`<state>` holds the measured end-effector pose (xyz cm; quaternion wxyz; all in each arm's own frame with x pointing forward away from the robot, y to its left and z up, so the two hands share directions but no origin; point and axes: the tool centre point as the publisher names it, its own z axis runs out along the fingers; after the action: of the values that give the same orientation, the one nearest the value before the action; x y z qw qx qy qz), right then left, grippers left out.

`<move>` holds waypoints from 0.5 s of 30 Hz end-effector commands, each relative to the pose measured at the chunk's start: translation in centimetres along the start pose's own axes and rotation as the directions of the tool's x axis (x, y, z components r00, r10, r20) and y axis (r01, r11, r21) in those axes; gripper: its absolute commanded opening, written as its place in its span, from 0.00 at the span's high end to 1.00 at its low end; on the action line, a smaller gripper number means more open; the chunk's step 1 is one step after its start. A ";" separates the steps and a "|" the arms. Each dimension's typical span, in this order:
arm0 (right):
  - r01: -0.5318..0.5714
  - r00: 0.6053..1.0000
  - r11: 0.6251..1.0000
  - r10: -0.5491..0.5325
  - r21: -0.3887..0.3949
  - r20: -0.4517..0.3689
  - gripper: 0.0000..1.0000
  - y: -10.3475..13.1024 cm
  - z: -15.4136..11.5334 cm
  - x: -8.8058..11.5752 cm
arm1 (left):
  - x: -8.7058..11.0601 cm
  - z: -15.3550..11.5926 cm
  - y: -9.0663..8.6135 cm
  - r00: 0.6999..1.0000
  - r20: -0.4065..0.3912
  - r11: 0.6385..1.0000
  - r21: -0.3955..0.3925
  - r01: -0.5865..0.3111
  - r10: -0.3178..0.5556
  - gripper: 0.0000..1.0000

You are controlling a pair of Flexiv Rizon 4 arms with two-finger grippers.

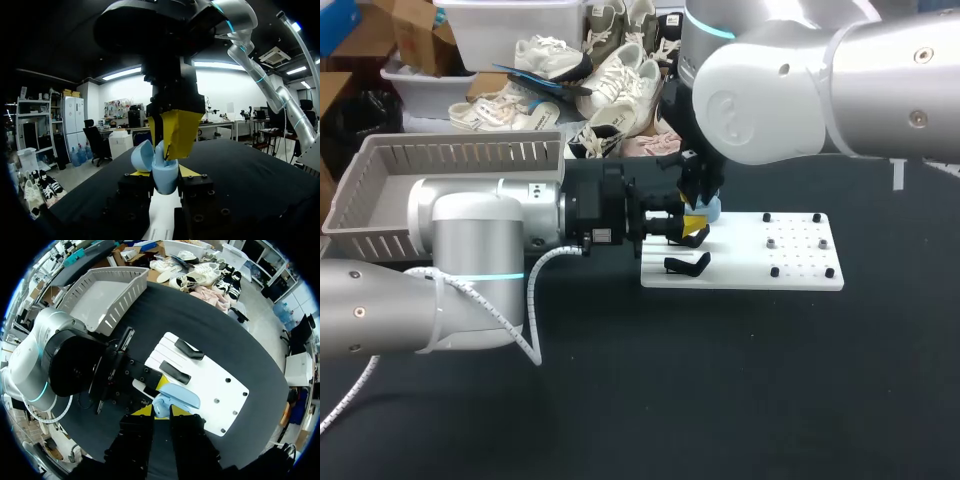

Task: Pick up each earbud case from the left stands, insert the matching earbuds, close the lid, and place the case in the box.

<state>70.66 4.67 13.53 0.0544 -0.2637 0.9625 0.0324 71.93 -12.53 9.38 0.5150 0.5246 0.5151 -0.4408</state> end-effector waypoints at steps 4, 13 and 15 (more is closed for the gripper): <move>0.003 1.000 1.000 -0.003 0.004 -0.006 1.00 -0.3 0.1 -0.2 | 0.0 -0.1 -0.2 1.000 0.001 1.000 -0.004 -0.001 0.001 1.00; 0.002 1.000 1.000 -0.002 0.002 -0.014 0.65 -0.3 0.3 -0.1 | 0.0 -0.1 -0.2 1.000 0.001 1.000 -0.004 -0.001 0.001 1.00; 0.001 1.000 1.000 -0.001 0.003 -0.014 0.60 -0.4 0.2 0.0 | 0.0 -0.1 -0.2 1.000 0.001 1.000 -0.004 -0.001 0.001 1.00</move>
<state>70.57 4.52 13.22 0.0491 -0.2649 0.9625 0.0307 72.00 -12.55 9.36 0.5152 0.5244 0.5153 -0.4406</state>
